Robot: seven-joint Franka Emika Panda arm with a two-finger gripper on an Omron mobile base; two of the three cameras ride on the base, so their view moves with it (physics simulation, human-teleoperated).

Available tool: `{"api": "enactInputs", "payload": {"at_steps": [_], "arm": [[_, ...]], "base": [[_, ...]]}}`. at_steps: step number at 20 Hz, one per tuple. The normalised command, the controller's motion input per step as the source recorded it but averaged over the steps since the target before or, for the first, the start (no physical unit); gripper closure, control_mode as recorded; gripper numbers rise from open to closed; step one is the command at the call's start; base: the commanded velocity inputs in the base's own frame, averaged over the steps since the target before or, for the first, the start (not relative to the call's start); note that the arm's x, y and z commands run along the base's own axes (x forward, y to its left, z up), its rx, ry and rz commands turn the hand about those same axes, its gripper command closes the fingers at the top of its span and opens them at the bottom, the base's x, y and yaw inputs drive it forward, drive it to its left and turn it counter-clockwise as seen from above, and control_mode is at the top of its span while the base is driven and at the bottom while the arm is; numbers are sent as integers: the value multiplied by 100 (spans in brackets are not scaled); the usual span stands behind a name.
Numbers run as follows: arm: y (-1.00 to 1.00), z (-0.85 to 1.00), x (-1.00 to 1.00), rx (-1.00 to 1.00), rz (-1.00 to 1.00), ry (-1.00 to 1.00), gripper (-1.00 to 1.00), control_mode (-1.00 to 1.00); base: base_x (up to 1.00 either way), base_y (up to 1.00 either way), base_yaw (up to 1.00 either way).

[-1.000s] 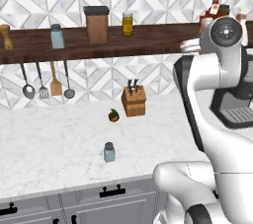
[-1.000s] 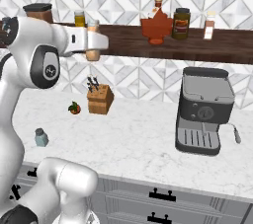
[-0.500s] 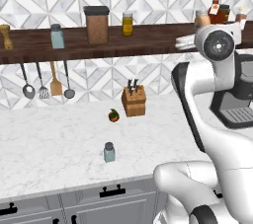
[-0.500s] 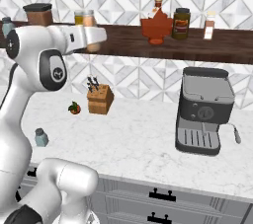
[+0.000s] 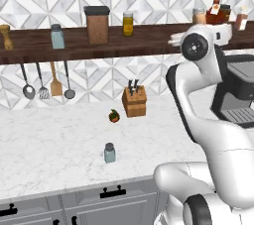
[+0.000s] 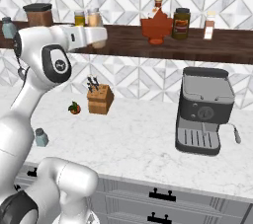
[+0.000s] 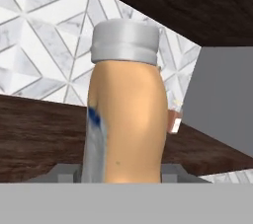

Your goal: Put the shaker and condiment bottle from the counter next to their counterparts in the cabinet.

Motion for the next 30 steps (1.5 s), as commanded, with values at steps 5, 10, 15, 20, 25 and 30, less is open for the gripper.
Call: {"api": "enactInputs", "payload": {"at_steps": [5,10,15,20,25,30], "arm": [[0,42,14,3,0,2,100,-100],[0,-1,2,3,1,0,100,-100],[-6,-13,0,9,1,-3,100,-100],[-8,-32,14,2,1,-17,100,-100],[-5,-15,48,10,0,-6,100,-100],[-1,0,37,8,0,3,100,-100]], "base": [[0,0,0],[0,0,0],[0,0,0],[0,0,0],[0,0,0],[0,0,0]]}}
